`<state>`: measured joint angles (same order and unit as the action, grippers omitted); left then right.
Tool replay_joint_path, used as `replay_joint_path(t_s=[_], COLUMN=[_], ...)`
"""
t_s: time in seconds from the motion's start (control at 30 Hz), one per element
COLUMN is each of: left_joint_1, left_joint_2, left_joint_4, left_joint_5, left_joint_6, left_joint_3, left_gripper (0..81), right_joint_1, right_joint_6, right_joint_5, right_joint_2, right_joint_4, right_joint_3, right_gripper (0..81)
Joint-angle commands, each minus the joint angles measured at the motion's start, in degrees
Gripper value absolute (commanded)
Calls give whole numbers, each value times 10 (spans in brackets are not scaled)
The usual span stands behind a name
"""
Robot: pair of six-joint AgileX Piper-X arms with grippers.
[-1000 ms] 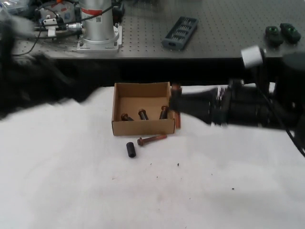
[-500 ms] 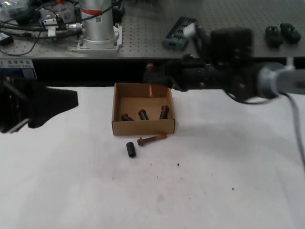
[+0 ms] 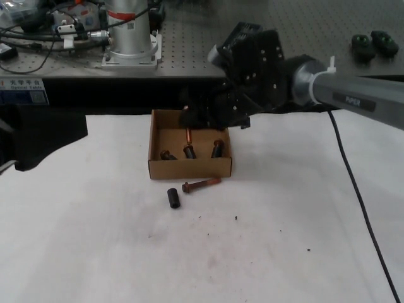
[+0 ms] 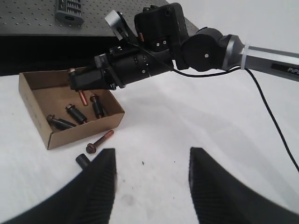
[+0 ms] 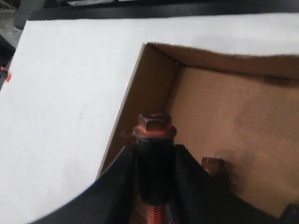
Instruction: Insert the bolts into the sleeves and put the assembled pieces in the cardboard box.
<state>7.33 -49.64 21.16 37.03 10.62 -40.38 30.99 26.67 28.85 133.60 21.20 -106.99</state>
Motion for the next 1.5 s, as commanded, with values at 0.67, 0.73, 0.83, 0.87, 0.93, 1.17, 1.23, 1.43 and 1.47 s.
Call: replay_joint_path(t_s=[0.67,0.73,0.83,0.87,0.93,1.17,1.23,1.43,1.47], left_joint_1=[-2,-2,-2,-2,-2,-2,-2,-2,-2], left_joint_2=[21,21,21,21,21,21,21,33,37], left_joint_4=[-2,-2,-2,-2,-2,66,117,197,200], left_joint_5=[6,6,-2,-6,-8,-61,-94,-191,-195], left_joint_6=[-48,-70,-84,-84,-84,-90,-135,-214,-214], left_joint_3=[-2,-2,-2,-2,-2,-2,-2,-2,-2], left_gripper=[356,356,356,356,356,356,356,356,356], right_joint_1=[25,36,57,64,76,97,98,98,100], right_joint_6=[-422,-450,-502,-533,-593,-699,-730,-812,-816], right_joint_5=[-138,-142,-150,-161,-181,-231,-254,-270,-270], right_joint_2=[-121,-121,-121,-121,-121,-116,-109,-85,-83], right_joint_4=[328,340,360,365,370,363,344,299,306], right_joint_3=[-14,-12,-10,-10,-10,-10,-10,-10,-10], right_gripper=[379,379,379,379,379,379,367,358,358])
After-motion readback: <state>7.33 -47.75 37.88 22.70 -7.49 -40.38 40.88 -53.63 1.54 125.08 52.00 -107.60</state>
